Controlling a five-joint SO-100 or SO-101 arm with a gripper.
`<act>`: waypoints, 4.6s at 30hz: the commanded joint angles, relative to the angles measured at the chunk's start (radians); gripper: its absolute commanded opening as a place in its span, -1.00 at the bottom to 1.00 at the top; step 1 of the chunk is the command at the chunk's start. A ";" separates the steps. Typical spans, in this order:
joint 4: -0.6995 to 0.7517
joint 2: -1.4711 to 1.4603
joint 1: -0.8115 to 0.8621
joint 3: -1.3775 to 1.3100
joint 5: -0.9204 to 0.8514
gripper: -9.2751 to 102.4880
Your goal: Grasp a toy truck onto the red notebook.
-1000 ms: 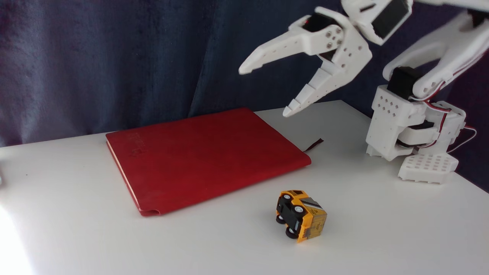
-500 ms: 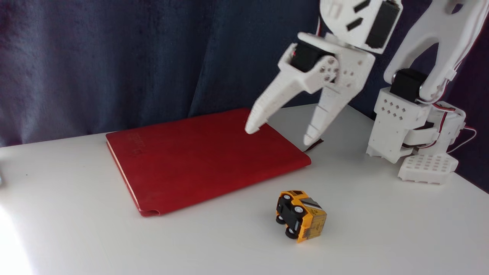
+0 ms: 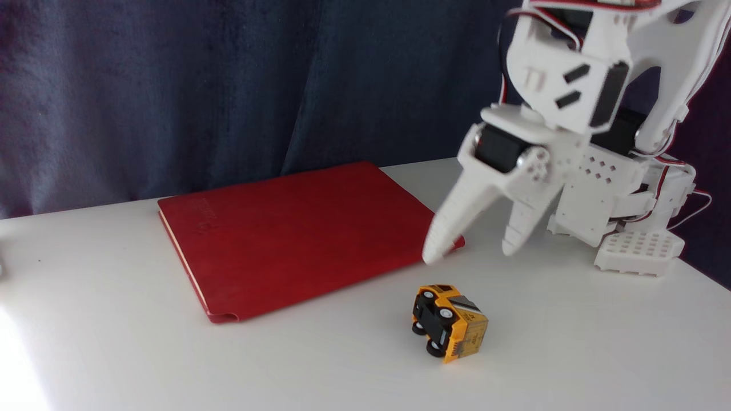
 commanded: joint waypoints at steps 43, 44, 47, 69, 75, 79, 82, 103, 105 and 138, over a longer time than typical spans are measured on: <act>-0.115 -0.357 0.043 -0.195 -0.133 -0.31; -0.115 -0.356 0.038 -0.192 -0.132 -0.34; -0.115 -0.347 0.023 -0.183 -0.129 -0.37; -0.101 -0.344 -0.035 -0.178 -0.152 -0.60; -0.112 -0.342 -0.040 -0.166 -0.167 -0.70; -0.095 -0.341 -0.048 -0.155 -0.179 -0.72; -0.048 -0.304 -0.048 -0.155 -0.187 -0.72; 0.370 -0.169 0.506 -0.733 -0.502 -0.73; 0.339 -0.173 0.565 -0.698 -0.551 -0.73; 0.215 -0.675 0.600 -0.792 -0.713 -0.71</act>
